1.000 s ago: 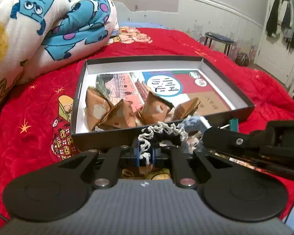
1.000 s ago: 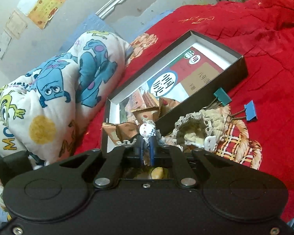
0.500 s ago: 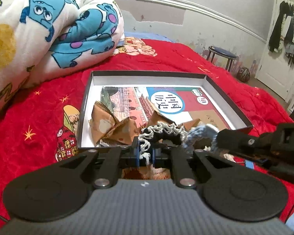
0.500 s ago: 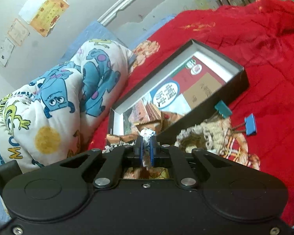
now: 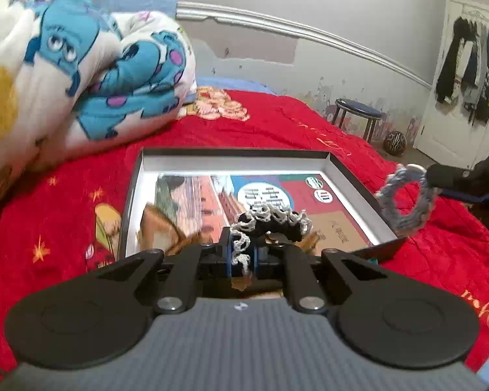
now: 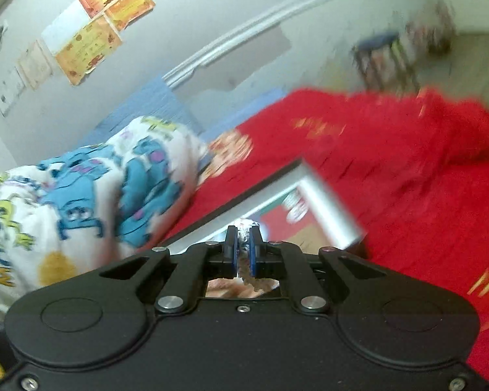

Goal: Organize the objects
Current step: 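Carry both scrunchies over the box, lower them in and open both grippers, then move left gripper back to the pile and close on a beige lace scrunchie, then close right gripper on a cream crocheted scrunchie while left gripper holds its scrunchie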

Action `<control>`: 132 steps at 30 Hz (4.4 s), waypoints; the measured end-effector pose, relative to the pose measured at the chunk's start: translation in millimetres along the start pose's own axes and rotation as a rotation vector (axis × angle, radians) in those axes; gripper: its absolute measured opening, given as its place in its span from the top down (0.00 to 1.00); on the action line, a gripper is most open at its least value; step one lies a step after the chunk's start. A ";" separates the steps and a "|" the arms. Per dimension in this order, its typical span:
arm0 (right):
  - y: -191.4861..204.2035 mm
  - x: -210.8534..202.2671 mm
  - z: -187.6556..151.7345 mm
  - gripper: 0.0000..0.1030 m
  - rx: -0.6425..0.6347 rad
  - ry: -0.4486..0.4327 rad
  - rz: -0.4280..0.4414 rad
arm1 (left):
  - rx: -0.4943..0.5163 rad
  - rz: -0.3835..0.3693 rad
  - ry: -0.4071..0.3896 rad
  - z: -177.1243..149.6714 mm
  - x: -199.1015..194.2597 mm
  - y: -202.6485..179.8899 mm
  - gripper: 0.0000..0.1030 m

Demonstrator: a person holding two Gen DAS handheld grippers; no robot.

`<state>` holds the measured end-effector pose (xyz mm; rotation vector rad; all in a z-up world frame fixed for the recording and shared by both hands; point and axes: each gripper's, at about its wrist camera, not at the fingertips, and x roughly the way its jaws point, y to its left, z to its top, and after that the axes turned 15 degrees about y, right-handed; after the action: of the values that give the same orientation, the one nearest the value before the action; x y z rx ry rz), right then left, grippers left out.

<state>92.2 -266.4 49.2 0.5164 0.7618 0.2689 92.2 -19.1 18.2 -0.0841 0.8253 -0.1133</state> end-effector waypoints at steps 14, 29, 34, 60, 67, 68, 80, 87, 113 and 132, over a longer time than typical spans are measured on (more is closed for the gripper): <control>-27.5 31.5 34.7 0.92 0.038 0.003 0.024 | 0.052 -0.101 0.009 44.1 39.5 -40.1 0.86; -65.1 70.3 23.8 0.90 0.186 0.135 0.028 | 0.145 -0.147 0.063 18.2 79.8 -75.8 0.84; -65.8 75.3 24.7 0.90 0.198 0.134 0.019 | 0.147 -0.152 0.056 15.9 78.0 -78.6 0.84; -91.0 26.0 -4.2 0.81 0.371 0.196 0.101 | 0.226 -0.129 0.048 13.4 77.0 -89.2 0.39; -93.0 24.6 -4.8 0.81 0.390 0.195 0.099 | 0.180 -0.135 0.031 21.7 58.6 -76.6 0.38; -92.0 24.4 -5.1 0.81 0.385 0.198 0.101 | 0.173 -0.135 0.024 23.5 53.8 -74.1 0.38; -60.9 5.1 -32.4 0.68 0.311 0.217 0.098 | 0.104 -0.133 0.062 -3.0 -17.4 -30.7 0.30; -45.7 14.3 -37.7 0.61 0.242 0.259 0.037 | 0.171 -0.105 0.174 -34.2 3.8 -52.7 0.30; -52.6 36.1 -37.9 0.61 0.255 0.342 0.045 | 0.266 -0.024 0.243 -57.6 29.6 -79.8 0.89; -37.7 62.7 -46.1 0.61 0.169 0.401 -0.021 | 0.155 0.204 0.161 -43.4 20.2 -55.1 0.92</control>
<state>104.8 -256.4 -35.9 0.6227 1.1866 0.2938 70.0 -77.6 -19.3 0.1574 0.9782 0.0088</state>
